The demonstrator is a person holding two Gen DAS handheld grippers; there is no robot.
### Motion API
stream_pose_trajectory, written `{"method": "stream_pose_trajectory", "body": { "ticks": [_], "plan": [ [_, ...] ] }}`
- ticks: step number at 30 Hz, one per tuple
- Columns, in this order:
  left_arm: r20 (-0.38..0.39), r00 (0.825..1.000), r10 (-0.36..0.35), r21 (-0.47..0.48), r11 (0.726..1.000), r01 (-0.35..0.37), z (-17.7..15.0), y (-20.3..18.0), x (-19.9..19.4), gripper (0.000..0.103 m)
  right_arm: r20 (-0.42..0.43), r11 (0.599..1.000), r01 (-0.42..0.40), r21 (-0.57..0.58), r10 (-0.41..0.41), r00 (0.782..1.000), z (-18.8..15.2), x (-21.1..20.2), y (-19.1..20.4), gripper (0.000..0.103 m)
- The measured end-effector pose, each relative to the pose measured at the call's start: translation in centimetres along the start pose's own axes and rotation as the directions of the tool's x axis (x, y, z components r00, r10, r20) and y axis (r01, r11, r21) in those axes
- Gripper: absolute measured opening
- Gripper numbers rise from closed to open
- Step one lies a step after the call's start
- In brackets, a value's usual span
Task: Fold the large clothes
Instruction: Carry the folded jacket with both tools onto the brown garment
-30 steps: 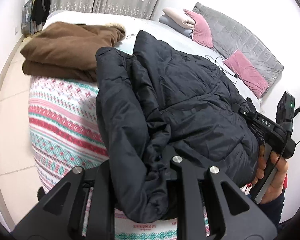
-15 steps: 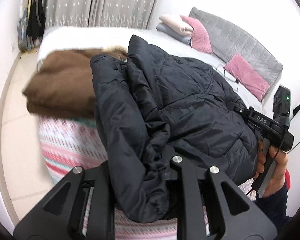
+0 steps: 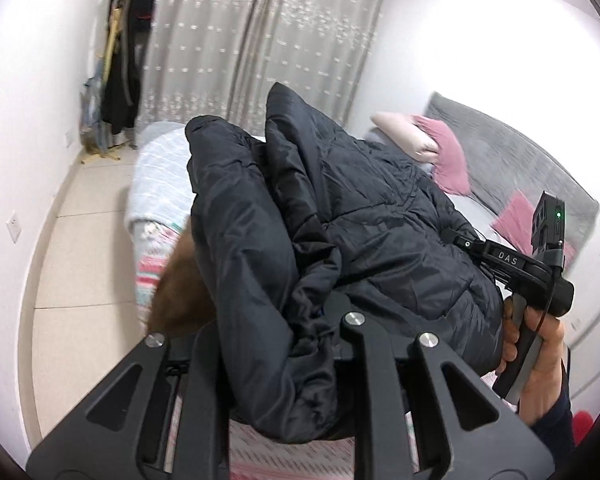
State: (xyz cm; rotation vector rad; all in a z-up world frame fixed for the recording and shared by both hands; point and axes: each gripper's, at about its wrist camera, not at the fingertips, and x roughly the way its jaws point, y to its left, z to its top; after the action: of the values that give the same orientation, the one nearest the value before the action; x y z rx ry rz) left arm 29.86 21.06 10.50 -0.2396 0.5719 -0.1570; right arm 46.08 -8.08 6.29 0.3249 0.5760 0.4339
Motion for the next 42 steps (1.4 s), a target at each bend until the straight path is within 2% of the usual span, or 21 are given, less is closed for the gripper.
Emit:
{"method": "stream_pose_trajectory", "body": {
  "ticks": [3, 7, 9, 10, 12, 13, 16, 19, 23, 30, 34, 39, 41, 42],
  "plan": [
    [-0.026, 0.999, 0.028, -0.022, 0.999, -0.029, 0.5, 2.8, 2.9, 0.021, -0.022, 1.000, -0.016, 0.015, 0.017, 1.000, 1.5, 4.4, 1.0, 0.019],
    [-0.093, 0.995, 0.041, -0.050, 0.998, -0.045, -0.8, 6.3, 7.6, 0.021, -0.051, 0.998, -0.010, 0.066, 0.013, 0.999, 1.7, 10.2, 0.6, 0.019],
    [-0.189, 0.981, 0.040, -0.104, 0.993, -0.061, -3.1, 8.7, 11.4, 0.022, -0.073, 0.995, 0.001, 0.096, 0.006, 0.997, 0.6, 12.3, -0.3, 0.019],
    [-0.220, 0.975, 0.039, -0.135, 0.988, -0.070, -4.1, 9.7, 12.8, 0.025, -0.115, 0.991, 0.010, 0.133, 0.005, 0.993, -0.7, 14.3, -1.5, 0.020],
    [-0.207, 0.978, 0.002, -0.193, 0.980, -0.043, -6.1, 11.4, 14.3, 0.028, -0.196, 0.982, 0.043, 0.182, -0.006, 0.981, -3.2, 17.7, -3.6, 0.021],
    [-0.191, 0.981, -0.012, -0.205, 0.978, -0.028, -6.3, 11.7, 14.3, 0.028, -0.198, 0.981, 0.042, 0.191, -0.003, 0.980, -4.0, 18.6, -4.4, 0.023],
    [-0.173, 0.985, -0.010, -0.195, 0.980, -0.024, -6.7, 11.5, 13.8, 0.028, -0.161, 0.983, 0.016, 0.182, 0.013, 0.987, -4.2, 18.8, -5.4, 0.024],
    [-0.171, 0.985, -0.011, -0.198, 0.980, -0.024, -6.7, 11.6, 13.9, 0.028, -0.173, 0.990, 0.035, 0.135, -0.011, 0.985, -4.0, 18.7, -4.8, 0.024],
    [-0.172, 0.985, -0.024, -0.226, 0.974, -0.016, -5.9, 12.5, 14.5, 0.028, -0.184, 0.981, 0.004, 0.193, 0.032, 0.982, -4.1, 18.7, -5.3, 0.026],
    [-0.161, 0.986, -0.033, -0.245, 0.970, -0.008, -5.6, 14.1, 13.8, 0.027, -0.183, 0.973, -0.027, 0.230, 0.070, 0.981, -4.7, 18.0, -5.3, 0.028],
    [-0.149, 0.988, -0.049, -0.273, 0.962, 0.007, -6.1, 14.9, 13.9, 0.027, -0.182, 0.977, -0.035, 0.210, 0.074, 0.981, -4.9, 18.2, -5.0, 0.028],
    [-0.160, 0.987, -0.012, -0.233, 0.972, -0.026, -5.9, 14.1, 13.9, 0.035, -0.194, 0.981, 0.005, 0.196, 0.034, 0.980, -5.3, 19.0, -5.4, 0.036],
    [-0.163, 0.986, -0.032, -0.249, 0.969, -0.010, -5.6, 14.3, 13.2, 0.037, -0.183, 0.984, 0.027, 0.178, 0.006, 0.983, -5.2, 18.4, -5.1, 0.047],
    [-0.156, 0.987, -0.039, -0.260, 0.966, -0.003, -5.4, 14.5, 12.6, 0.038, -0.174, 0.986, 0.041, 0.161, -0.012, 0.985, -5.1, 18.0, -5.0, 0.048]
  ]
}}
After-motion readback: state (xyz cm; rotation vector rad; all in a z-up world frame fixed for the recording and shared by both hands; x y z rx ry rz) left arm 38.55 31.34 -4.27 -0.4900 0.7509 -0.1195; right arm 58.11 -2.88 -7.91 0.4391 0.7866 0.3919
